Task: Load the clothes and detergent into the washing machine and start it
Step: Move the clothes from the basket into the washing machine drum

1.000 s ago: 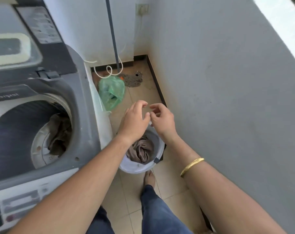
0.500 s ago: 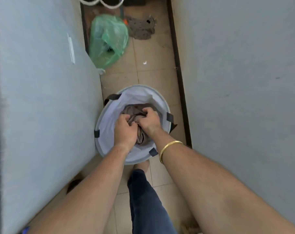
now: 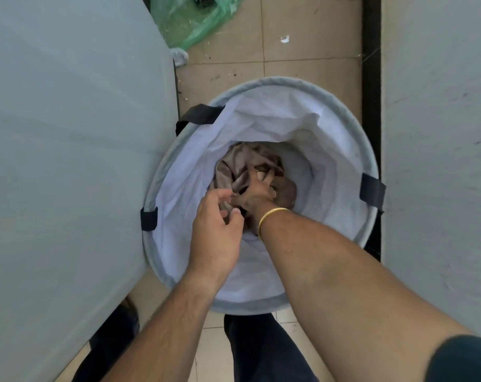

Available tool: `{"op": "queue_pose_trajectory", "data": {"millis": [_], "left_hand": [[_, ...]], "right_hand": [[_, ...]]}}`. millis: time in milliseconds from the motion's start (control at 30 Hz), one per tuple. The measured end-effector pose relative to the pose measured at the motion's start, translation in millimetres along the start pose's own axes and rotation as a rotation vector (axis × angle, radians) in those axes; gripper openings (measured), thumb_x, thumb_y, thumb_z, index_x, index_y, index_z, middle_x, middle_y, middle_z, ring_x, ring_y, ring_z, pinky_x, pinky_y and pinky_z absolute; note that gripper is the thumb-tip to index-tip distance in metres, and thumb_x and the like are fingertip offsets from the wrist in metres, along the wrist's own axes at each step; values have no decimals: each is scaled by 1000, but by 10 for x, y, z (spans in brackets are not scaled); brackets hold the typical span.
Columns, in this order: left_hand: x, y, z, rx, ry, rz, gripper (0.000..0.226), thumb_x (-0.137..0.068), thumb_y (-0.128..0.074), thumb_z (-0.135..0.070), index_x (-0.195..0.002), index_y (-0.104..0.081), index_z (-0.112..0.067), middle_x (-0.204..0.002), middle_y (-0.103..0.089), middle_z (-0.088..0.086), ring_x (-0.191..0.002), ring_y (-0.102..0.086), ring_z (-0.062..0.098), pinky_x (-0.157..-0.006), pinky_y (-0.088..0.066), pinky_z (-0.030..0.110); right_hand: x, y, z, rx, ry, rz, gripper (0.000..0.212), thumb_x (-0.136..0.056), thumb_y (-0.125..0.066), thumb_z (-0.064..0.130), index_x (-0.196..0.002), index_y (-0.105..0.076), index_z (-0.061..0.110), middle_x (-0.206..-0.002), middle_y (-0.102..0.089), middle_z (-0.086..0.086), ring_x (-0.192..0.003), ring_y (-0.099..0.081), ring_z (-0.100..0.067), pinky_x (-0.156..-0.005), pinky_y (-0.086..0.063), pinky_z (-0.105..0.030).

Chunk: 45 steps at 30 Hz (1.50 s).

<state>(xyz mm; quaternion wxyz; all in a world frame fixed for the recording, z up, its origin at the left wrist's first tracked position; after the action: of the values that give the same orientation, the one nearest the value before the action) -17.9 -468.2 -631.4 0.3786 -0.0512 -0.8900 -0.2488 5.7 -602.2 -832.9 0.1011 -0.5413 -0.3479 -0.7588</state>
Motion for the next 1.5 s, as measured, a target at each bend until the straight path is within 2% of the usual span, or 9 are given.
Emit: {"op": "queue_pose_trajectory", "data": {"millis": [300, 433, 700, 867, 1000, 1100, 1300, 1400, 1500], "left_hand": [[121, -6, 64, 43, 57, -25, 36, -110, -61, -14, -144, -60, -26, -143, -62, -17, -120, -66, 5, -89, -47, 9], [376, 24, -183, 130, 117, -39, 33, -111, -61, -14, -142, -59, -25, -136, -63, -17, -111, -60, -9, -75, -44, -5], [1233, 556, -1505, 265, -5, -46, 22, -110, -65, -18, -129, -61, -29, -115, -70, -11, -97, -71, -7, -78, -55, 8], [2055, 1330, -2523, 206, -204, -45, 45, -84, -63, -70, -127, -59, -55, -135, -62, -17, -134, -62, 20, -117, -54, 50], [2710, 1957, -3256, 281, -349, 70, 53, -93, -72, -68, -140, -60, -48, -139, -54, -29, -141, -55, 11, -124, -48, 48], [3360, 2659, -3744, 436, -412, 281, 90, -66, -77, -95, -147, -54, -62, -159, -54, -21, -147, -56, 8, -127, -47, 46], [4164, 3850, -4001, 658, -425, 722, 124, -56, -101, -71, -162, -50, -32, -154, -69, 15, -142, -68, 34, -119, -54, 50], [4351, 4335, -3855, 694, -392, 861, 130, -50, -109, -56, -160, -52, -15, -132, -80, 16, -119, -80, 26, -97, -66, 39], [4305, 4775, -3740, 742, -463, 830, 122, -58, -111, -37, -161, -50, -14, -129, -77, 22, -113, -80, 25, -91, -66, 35]], "right_hand": [[92, 91, -170, -125, 35, -84, 35, -93, -65, 17, -126, -69, 9, -133, -69, -23, -125, -67, -42, -107, -57, -41], [718, 647, 52, -264, 67, -87, 33, -91, -60, 14, -120, -73, 9, -131, -72, -22, -125, -66, -44, -106, -57, -41], [2753, 1886, 416, -355, 309, -94, 37, -77, -51, 10, -104, -72, 23, -112, -78, -3, -113, -72, -29, -102, -58, -42], [4692, 2937, 874, -343, 482, -146, 46, -86, -53, -3, -117, -78, 21, -107, -79, 10, -99, -71, 1, -77, -51, -4], [5858, 3477, 1258, -388, 643, -224, 45, -77, -54, 5, -108, -82, 24, -106, -85, 7, -107, -79, -13, -98, -64, -44], [6944, 3750, 1683, -513, 775, -261, 44, -72, -51, -3, -92, -85, 18, -97, -86, -3, -99, -82, -24, -93, -66, -49], [8323, 3524, 2649, -654, 1008, -197, 54, -79, -47, -23, -69, -83, 16, -76, -80, 1, -73, -75, -9, -72, -59, -25], [8583, 3227, 3080, -769, 1043, -209, 26, -72, -50, -11, -85, -71, -8, -88, -72, -19, -90, -70, -29, -86, -56, -42], [8701, 2845, 3433, -856, 1030, -206, 33, -83, -52, -18, -82, -75, 5, -85, -71, -18, -86, -69, -29, -87, -54, -48]]}}
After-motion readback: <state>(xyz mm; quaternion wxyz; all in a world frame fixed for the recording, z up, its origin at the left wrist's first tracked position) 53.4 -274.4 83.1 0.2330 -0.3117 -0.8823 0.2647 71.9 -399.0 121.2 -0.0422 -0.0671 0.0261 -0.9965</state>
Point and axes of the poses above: each hand's wrist, its own x-axis away from the middle knuckle, its own y-axis out of the back of the hand, z = x × y, the point moved 6 cm from there along -x, towards the middle knuckle
